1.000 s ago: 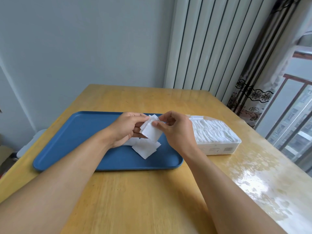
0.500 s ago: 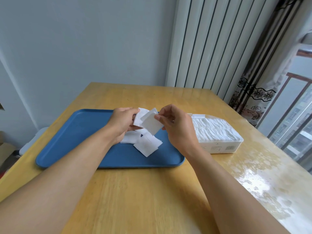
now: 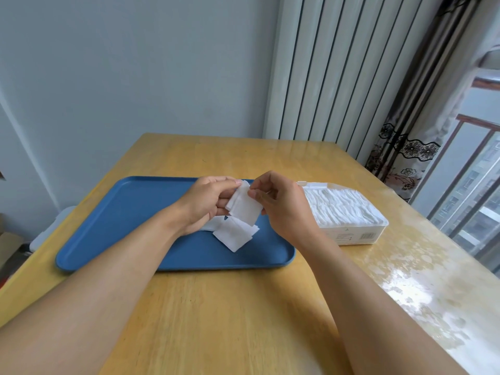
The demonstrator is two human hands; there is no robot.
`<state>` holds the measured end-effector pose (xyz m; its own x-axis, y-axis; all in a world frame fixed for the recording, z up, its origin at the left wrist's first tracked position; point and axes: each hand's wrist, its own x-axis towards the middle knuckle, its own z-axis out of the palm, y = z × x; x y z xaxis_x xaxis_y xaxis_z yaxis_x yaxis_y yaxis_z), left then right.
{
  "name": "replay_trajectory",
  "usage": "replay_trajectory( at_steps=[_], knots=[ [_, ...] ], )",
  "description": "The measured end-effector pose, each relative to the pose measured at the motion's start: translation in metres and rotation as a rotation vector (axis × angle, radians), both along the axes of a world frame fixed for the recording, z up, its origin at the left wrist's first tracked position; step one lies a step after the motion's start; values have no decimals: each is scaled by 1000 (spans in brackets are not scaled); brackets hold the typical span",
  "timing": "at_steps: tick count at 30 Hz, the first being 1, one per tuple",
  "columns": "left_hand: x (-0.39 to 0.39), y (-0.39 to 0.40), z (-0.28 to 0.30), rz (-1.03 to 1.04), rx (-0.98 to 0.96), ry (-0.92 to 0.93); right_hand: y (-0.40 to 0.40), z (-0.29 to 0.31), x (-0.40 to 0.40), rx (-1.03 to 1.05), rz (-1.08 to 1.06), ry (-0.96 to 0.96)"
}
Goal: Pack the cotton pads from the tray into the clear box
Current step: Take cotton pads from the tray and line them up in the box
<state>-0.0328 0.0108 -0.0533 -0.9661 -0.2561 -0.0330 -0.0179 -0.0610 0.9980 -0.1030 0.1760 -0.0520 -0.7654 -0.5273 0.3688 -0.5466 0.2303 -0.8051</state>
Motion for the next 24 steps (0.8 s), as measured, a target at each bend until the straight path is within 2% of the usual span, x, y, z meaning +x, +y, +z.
replay_trajectory(
  at_steps=[4, 15, 20, 24],
  knots=[
    [-2, 2, -2, 35, -28, 11, 1, 1, -1, -19, -41, -24],
    [-7, -2, -1, 307, 85, 19, 4, 1, 0, 54, -61, -92],
    [-7, 1, -3, 321, 65, 14, 0, 2, 6, -7, -120, -121],
    [-7, 9, 2, 230, 118, 40, -2, 1, 9, 24, -139, -152]
  ],
)
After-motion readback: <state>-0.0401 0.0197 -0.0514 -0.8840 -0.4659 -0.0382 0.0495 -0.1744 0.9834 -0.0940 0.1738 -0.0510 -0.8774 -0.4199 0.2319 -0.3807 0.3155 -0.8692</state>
